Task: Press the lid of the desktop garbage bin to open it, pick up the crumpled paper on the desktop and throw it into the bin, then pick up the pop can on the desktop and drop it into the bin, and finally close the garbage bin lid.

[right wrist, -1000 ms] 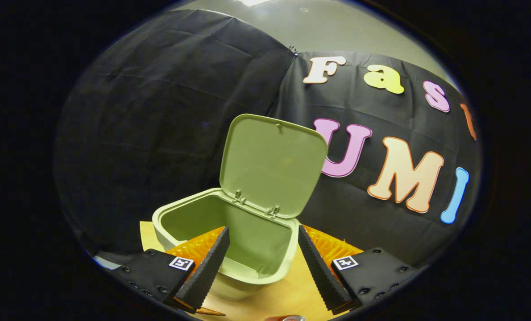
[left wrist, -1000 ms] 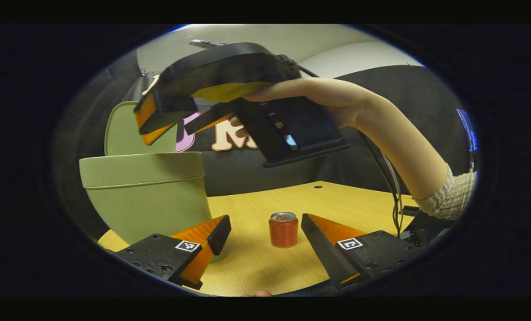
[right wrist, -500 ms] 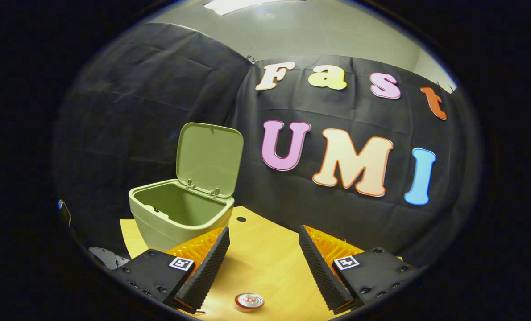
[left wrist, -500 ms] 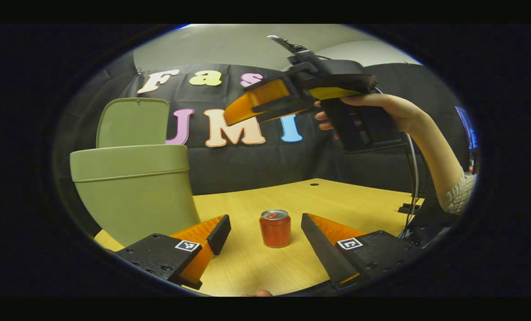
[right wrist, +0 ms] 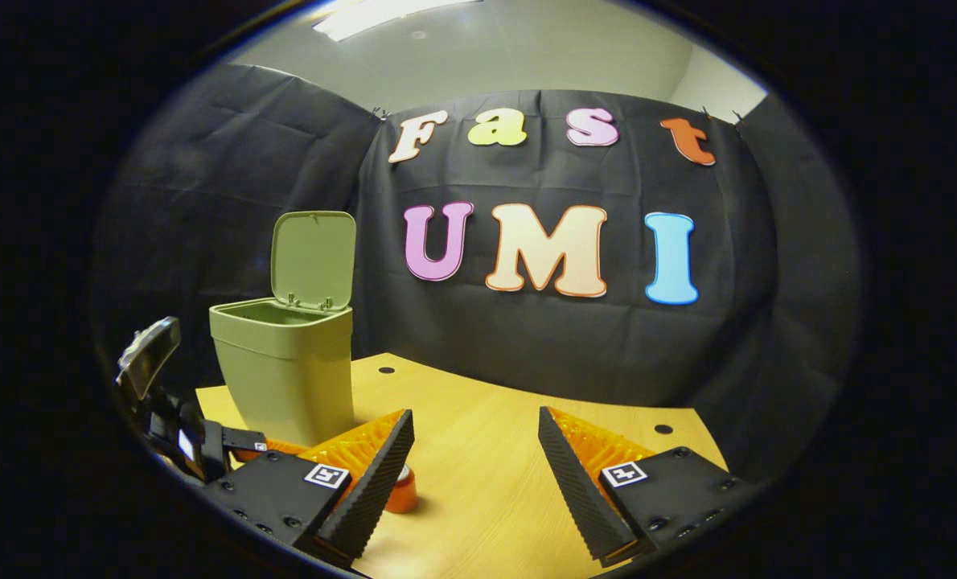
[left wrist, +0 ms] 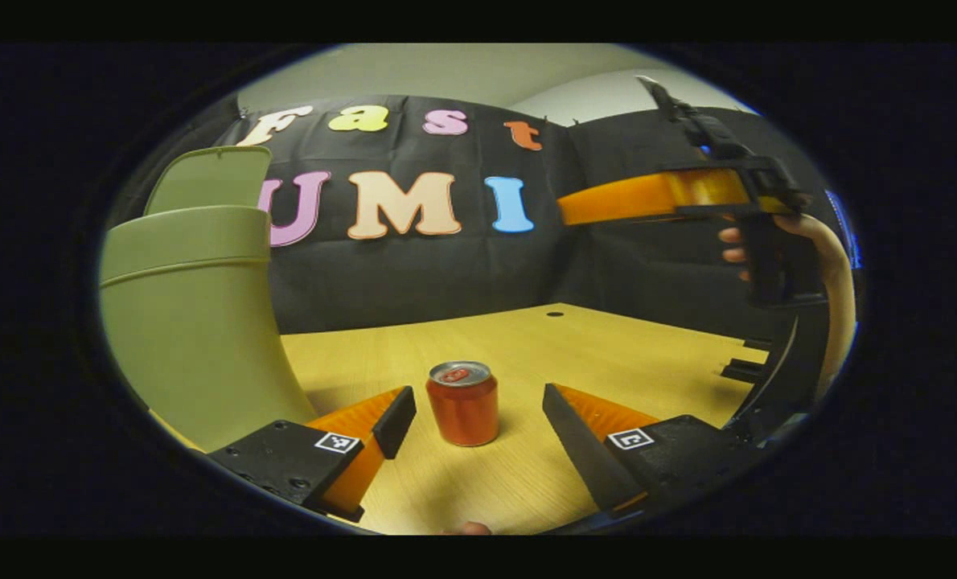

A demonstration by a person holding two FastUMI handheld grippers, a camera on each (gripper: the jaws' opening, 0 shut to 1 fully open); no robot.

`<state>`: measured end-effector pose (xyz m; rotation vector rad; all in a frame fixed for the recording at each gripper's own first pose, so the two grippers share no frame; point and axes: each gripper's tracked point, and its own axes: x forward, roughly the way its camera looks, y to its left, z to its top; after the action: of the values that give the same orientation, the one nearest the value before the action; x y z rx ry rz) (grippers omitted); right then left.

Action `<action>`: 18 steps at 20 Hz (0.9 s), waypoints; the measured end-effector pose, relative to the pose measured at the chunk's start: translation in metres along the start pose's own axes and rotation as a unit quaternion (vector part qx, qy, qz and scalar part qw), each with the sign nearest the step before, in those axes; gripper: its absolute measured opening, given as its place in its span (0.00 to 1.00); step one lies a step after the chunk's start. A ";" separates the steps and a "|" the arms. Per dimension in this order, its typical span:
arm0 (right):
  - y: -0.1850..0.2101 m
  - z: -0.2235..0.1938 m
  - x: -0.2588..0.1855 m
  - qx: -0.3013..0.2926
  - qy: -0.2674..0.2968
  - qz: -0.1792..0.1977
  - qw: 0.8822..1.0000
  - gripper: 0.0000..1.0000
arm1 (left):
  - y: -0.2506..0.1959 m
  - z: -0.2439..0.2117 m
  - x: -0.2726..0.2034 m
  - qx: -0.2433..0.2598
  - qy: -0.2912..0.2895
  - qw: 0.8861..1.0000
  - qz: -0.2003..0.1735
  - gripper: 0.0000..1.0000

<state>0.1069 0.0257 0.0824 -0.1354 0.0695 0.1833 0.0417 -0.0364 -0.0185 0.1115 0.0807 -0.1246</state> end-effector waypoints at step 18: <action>-0.037 -0.122 -0.021 0.044 0.048 -0.037 0.997 0.98 | 0.019 -0.037 0.060 0.000 0.073 0.997 0.041 0.96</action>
<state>0.0866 -0.0308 -0.0318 -0.0588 0.1687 0.1004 0.1005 -0.0201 -0.0585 0.1238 0.2213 -0.0348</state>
